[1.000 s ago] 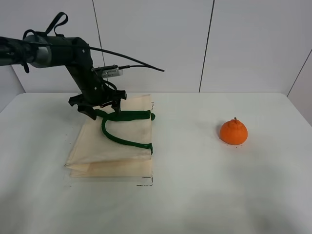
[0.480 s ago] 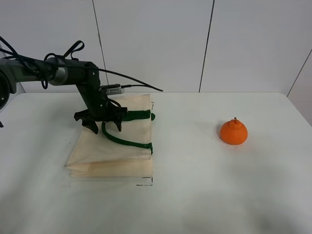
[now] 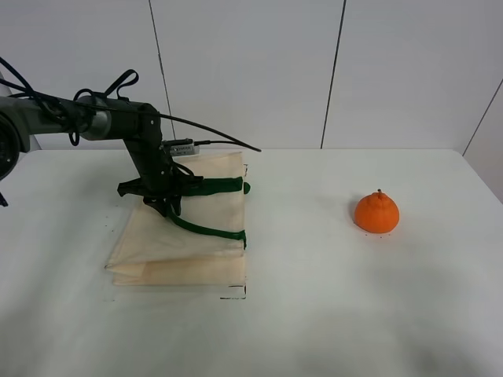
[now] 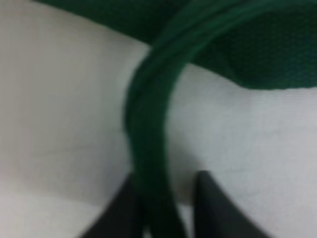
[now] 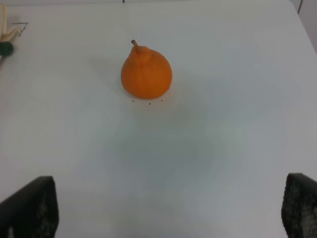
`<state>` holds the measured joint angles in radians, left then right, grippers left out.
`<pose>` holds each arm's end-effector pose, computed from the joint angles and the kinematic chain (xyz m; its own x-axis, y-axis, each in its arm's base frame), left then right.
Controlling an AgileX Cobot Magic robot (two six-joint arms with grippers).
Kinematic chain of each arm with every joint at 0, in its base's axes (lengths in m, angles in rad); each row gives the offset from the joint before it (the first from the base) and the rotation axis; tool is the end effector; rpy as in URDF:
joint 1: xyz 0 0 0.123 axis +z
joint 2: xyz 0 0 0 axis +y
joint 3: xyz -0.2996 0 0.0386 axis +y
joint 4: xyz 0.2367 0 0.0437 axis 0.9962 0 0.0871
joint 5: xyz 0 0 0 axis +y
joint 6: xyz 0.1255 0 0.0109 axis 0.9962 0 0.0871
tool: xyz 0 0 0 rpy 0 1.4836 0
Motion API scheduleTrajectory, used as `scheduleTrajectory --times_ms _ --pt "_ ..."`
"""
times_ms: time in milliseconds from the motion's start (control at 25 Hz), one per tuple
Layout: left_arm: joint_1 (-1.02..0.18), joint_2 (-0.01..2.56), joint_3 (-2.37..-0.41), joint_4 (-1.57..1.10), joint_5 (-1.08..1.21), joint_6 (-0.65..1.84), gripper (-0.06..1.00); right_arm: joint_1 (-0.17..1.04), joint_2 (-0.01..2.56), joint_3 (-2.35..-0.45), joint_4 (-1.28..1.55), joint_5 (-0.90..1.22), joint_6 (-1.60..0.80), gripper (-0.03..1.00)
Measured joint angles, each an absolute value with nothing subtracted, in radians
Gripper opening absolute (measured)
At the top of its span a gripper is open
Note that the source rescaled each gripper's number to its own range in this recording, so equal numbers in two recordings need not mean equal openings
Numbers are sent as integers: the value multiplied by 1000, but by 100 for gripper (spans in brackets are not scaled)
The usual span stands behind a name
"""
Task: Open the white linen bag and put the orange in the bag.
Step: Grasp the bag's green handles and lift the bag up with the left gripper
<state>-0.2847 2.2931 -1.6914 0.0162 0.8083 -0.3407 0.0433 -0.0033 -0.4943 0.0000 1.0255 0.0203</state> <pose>0.4589 -0.1328 0.1022 -0.9703 -0.0532 -0.2360 -0.0379 0.9969 -0.0687 0.0013 0.0001 0.2582 -0.4270 0.0018 -0.9043 -0.0346 0.9992 0.0184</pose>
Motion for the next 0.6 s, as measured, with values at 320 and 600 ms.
scheduleTrajectory --times_ms 320,600 --pt "-285 2280 -1738 19 873 -370 0 43 -3 -494 0 1026 20 100" --pt "-285 2138 -1933 18 1023 -272 0 43 -3 -494 9 1026 20 100"
